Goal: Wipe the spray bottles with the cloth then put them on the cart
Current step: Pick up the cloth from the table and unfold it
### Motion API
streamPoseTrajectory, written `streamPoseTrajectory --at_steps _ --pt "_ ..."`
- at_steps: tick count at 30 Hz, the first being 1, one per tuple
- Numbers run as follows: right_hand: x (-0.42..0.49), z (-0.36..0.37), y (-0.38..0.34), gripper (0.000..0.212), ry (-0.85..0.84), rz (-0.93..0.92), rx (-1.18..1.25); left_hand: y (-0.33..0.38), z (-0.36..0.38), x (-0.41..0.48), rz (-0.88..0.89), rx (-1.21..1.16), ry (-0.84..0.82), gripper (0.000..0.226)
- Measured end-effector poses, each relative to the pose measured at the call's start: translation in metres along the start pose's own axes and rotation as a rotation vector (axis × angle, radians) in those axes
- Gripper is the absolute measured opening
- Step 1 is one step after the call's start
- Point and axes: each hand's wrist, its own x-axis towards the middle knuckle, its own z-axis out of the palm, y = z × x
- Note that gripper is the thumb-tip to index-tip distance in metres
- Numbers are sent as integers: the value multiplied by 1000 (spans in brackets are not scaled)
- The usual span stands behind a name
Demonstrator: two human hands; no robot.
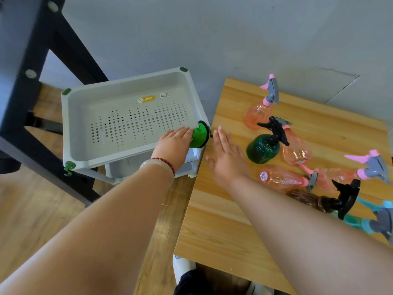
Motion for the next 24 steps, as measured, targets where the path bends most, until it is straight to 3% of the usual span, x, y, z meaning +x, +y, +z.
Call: streamPoseTrajectory --at_steps 17,24 --pt "-74 -48 38 71 100 24 13 79 -55 -40 43 -110 72 54" --pt "-93 -62 49 72 133 24 18 99 -63 -55 107 -50 71 55"
